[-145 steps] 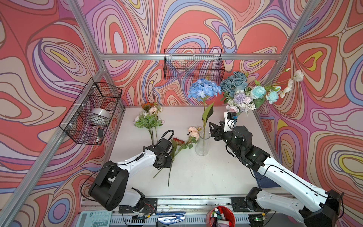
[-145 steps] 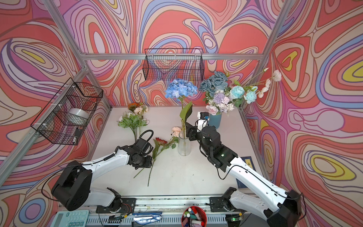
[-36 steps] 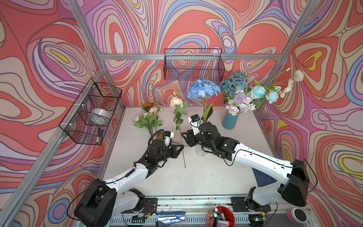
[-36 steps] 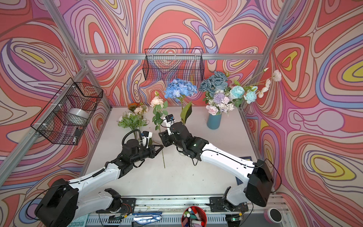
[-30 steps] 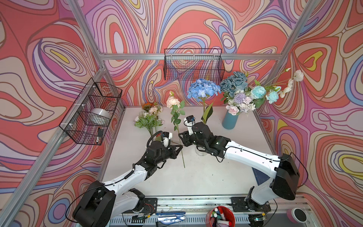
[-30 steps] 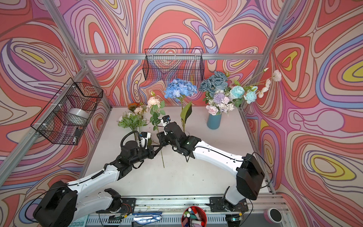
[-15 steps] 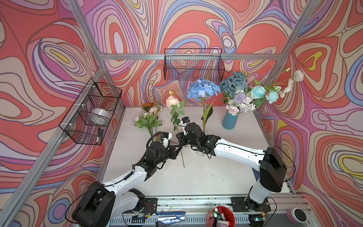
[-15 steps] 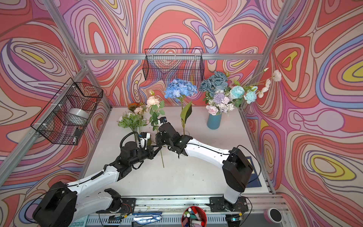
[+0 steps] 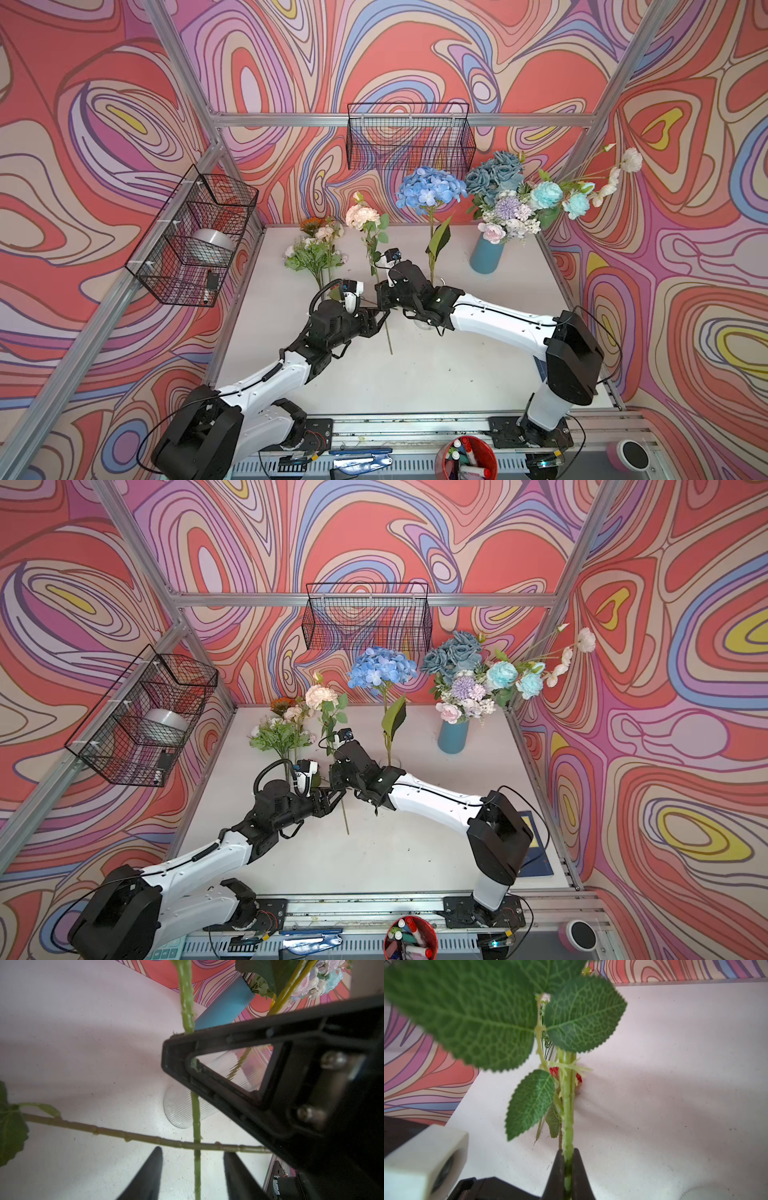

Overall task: Arrange the flowers into the vase
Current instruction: 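Open the left gripper while the right lifts the peach roses over the glass vase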

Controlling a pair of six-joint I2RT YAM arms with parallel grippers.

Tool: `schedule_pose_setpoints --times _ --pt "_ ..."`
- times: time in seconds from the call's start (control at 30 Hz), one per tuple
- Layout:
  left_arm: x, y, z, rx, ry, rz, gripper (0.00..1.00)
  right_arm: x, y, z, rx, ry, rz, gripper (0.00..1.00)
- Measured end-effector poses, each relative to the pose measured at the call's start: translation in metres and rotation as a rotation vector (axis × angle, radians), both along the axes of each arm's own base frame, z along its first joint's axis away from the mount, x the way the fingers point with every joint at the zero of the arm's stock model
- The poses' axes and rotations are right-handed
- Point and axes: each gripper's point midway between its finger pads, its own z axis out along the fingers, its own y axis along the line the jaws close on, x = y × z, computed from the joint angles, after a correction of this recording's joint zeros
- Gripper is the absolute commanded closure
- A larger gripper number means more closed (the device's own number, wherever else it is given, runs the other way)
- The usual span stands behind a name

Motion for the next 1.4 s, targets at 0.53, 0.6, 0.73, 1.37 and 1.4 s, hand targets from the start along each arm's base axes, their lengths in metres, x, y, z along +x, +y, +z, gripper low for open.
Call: schedule_pose_setpoints --times 0.53,0.6,0.73,1.37,1.4 --pt "0.018 0.047 -0.033 -0.03 0.127 0.26 0.03 -0.019 -0.047 0.042 -0.096 -0.173 0.02 1.0" --pt "0.024 0.047 -0.033 -0.028 0.136 0.275 0.0 -0.023 -0.053 0.053 -0.093 -0.197 0.022 1.0" --pt "0.036 0.042 -0.026 -0.038 0.138 0.282 0.0 -0.029 -0.061 0.075 -0.085 -0.255 0.038 1.0" --pt "0.031 -0.032 0.048 -0.045 -0.092 -0.006 0.0 -0.047 -0.101 0.225 -0.053 -0.745 0.025 1.0" --pt "0.03 -0.035 0.051 -0.041 -0.105 -0.018 0.0 -0.046 -0.1 0.229 -0.061 -0.769 0.028 1.0"
